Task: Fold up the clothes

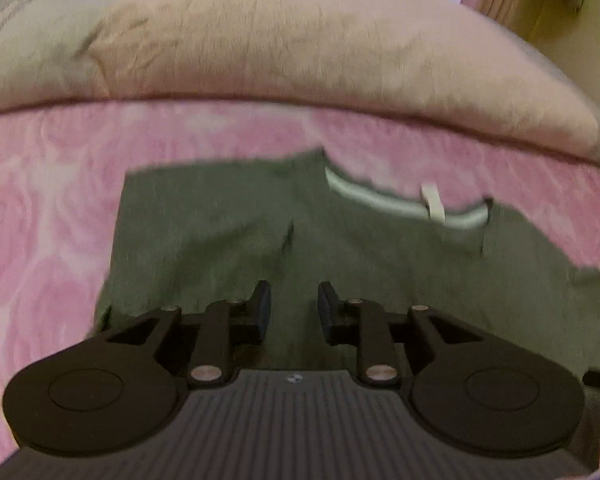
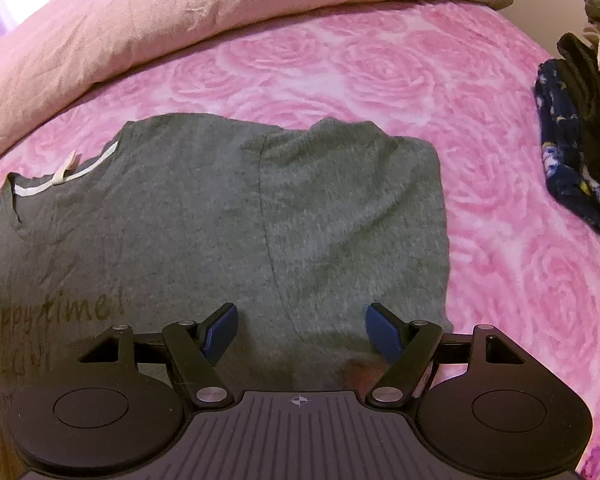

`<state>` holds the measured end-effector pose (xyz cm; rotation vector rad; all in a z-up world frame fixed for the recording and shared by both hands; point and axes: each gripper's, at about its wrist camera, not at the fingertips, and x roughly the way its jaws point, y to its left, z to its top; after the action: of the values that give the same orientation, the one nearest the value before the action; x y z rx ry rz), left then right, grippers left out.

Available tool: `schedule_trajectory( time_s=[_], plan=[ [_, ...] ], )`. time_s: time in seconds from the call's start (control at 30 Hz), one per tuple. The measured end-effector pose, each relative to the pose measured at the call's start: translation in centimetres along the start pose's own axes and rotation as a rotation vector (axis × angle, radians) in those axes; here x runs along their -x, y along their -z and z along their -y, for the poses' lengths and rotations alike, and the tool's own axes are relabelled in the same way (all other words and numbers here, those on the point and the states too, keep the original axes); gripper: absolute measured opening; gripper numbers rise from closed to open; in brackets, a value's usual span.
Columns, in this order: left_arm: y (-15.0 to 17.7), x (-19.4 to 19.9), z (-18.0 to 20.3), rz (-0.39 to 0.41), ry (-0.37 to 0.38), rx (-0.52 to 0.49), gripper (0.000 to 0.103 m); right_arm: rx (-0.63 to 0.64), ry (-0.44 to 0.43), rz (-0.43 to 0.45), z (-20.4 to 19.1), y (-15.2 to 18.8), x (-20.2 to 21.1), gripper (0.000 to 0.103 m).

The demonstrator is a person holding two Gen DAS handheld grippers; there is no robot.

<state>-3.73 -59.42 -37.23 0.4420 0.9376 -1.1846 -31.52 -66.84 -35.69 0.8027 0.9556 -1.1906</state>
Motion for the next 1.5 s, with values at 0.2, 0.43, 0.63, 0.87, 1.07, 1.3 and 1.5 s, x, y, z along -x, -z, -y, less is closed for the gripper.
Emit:
schedule_trajectory(
  time_s=[0.2, 0.43, 0.63, 0.87, 1.07, 1.3, 1.5],
  plan=[
    [4.4, 5.6, -4.1, 0.049, 0.061, 0.027, 0.026, -0.036, 0.006, -0.002, 1.7, 0.8, 0.3, 0.074],
    [4.8, 8.3, -6.3, 0.101, -0.026, -0.203, 0.032, -0.029, 0.004, -0.011, 2.1, 1.7, 0.4, 0.074],
    [4.0, 7.0, -5.8, 0.137, 0.057, -0.328, 0.038, -0.002, -0.003, -0.024, 1.8, 2.4, 0.6, 0.074],
    [6.2, 6.6, -6.2, -0.061, 0.181, -0.256, 0.029, -0.024, 0.000, -0.023, 3.1, 3.5, 1.3, 0.074],
    [4.8, 8.8, -6.8, 0.084, 0.178, -0.136, 0.029, -0.077, -0.003, -0.021, 5.0, 4.4, 2.0, 0.074],
    [4.5, 4.6, -8.1, -0.069, -0.007, -0.067, 0.011, -0.126, -0.024, -0.047, 6.2, 5.9, 2.5, 0.074],
    [6.5, 6.1, -5.8, -0.035, -0.070, -0.154, 0.012, -0.162, -0.032, -0.059, 7.9, 7.5, 2.7, 0.074]
  ],
)
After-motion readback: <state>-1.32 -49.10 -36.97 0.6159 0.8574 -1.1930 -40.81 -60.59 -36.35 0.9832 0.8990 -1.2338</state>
